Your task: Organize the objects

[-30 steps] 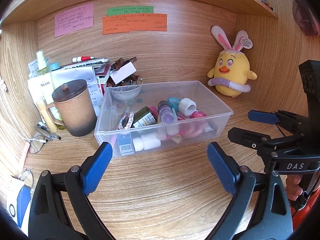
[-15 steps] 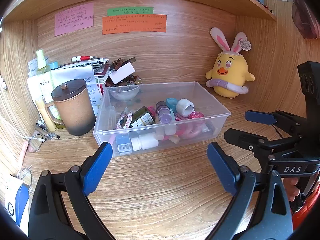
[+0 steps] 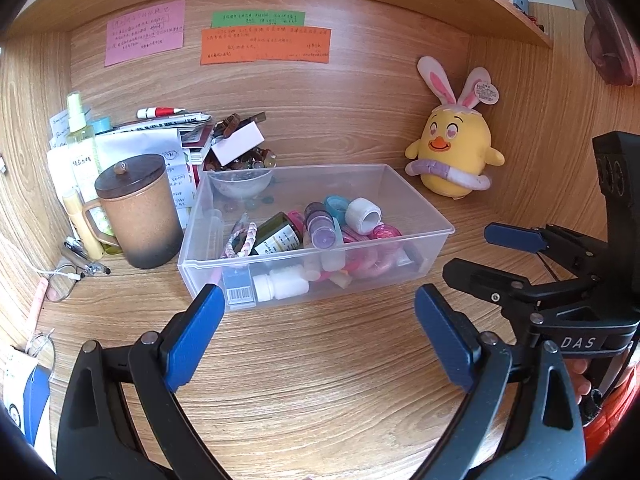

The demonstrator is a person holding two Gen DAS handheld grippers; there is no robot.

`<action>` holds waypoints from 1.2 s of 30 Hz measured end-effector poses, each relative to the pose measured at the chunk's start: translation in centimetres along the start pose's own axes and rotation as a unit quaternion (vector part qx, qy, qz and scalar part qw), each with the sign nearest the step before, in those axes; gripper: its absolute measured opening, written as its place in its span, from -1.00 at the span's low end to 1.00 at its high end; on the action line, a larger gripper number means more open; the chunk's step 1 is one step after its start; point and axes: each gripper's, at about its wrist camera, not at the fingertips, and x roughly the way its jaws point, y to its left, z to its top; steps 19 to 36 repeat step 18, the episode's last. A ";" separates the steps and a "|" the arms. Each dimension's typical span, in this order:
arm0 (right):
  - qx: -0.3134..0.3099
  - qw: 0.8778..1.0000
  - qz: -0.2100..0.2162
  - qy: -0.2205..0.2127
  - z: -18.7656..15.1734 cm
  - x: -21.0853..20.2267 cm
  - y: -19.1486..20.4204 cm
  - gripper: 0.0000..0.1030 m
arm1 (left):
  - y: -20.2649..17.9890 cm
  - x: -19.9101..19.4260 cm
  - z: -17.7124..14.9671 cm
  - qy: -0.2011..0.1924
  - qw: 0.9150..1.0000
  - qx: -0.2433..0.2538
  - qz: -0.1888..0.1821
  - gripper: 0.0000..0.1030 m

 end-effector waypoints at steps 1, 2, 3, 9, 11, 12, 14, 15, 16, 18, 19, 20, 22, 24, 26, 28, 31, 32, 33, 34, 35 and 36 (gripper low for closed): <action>0.001 1.000 0.001 0.000 0.0 0.0 -0.1 0.57 | 0.0 0.1 0.0 0.002 1.000 0.000 0.000 0.88; 0.001 1.000 0.001 0.000 0.0 0.0 -0.1 0.57 | 0.0 0.2 0.0 0.004 1.000 0.000 0.000 0.88; 0.002 1.000 0.001 0.000 0.0 0.0 -0.2 0.57 | 0.0 0.3 0.0 0.007 1.000 0.000 -0.001 0.88; 0.003 1.000 0.002 0.002 0.1 0.2 -0.2 0.57 | 0.3 0.7 0.0 0.016 1.000 -0.008 -0.011 0.88; 0.002 1.000 0.003 0.003 0.1 0.3 -0.2 0.57 | 0.3 0.6 0.0 0.012 1.000 -0.007 -0.005 0.88; 0.001 1.000 0.003 0.004 0.1 0.3 -0.2 0.57 | 0.3 0.6 0.0 0.009 1.000 -0.005 -0.002 0.88; 0.001 1.000 0.004 0.005 0.0 0.4 -0.1 0.57 | 0.2 0.5 0.0 0.007 1.000 -0.003 0.001 0.88; 0.001 1.000 0.004 0.005 0.0 0.5 -0.1 0.57 | 0.2 0.5 0.0 0.007 1.000 -0.002 0.001 0.88; 0.000 1.000 0.004 0.006 0.0 0.5 -0.1 0.57 | 0.2 0.5 -0.1 0.007 1.000 -0.002 0.001 0.88; 0.001 1.000 0.003 0.007 0.0 0.6 -0.2 0.57 | 0.2 0.6 0.0 0.008 1.000 -0.001 0.006 0.91; 0.001 1.000 0.003 0.007 0.0 0.6 -0.2 0.57 | 0.2 0.6 0.0 0.008 1.000 -0.001 0.006 0.91; 0.001 1.000 0.003 0.007 0.0 0.6 -0.2 0.57 | 0.2 0.6 0.0 0.008 1.000 -0.001 0.006 0.91; 0.001 1.000 0.003 0.007 0.0 0.6 -0.2 0.57 | 0.2 0.6 0.0 0.008 1.000 -0.001 0.006 0.91; 0.001 1.000 0.003 0.007 0.0 0.6 -0.2 0.57 | 0.2 0.6 0.0 0.008 1.000 -0.001 0.006 0.91; 0.001 1.000 0.003 0.007 0.0 0.6 -0.2 0.57 | 0.2 0.6 0.0 0.008 1.000 -0.001 0.006 0.91; 0.001 1.000 0.003 0.007 0.0 0.6 -0.2 0.57 | 0.2 0.6 0.0 0.008 1.000 -0.001 0.006 0.91; 0.001 1.000 0.003 0.007 0.0 0.6 -0.2 0.57 | 0.2 0.6 0.0 0.008 1.000 -0.001 0.006 0.91; 0.001 1.000 0.003 0.007 0.0 0.6 -0.2 0.57 | 0.2 0.6 0.0 0.008 1.000 -0.001 0.006 0.91; 0.001 1.000 0.003 0.007 0.0 0.6 -0.2 0.57 | 0.2 0.6 0.0 0.008 1.000 -0.001 0.006 0.91; 0.001 1.000 0.003 0.007 0.0 0.6 -0.2 0.57 | 0.2 0.6 0.0 0.008 1.000 -0.001 0.006 0.91; 0.001 1.000 0.003 0.007 0.0 0.6 -0.2 0.57 | 0.2 0.6 0.0 0.008 1.000 -0.001 0.006 0.91; 0.001 1.000 0.003 0.007 0.0 0.6 -0.2 0.57 | 0.2 0.6 0.0 0.008 1.000 -0.001 0.006 0.91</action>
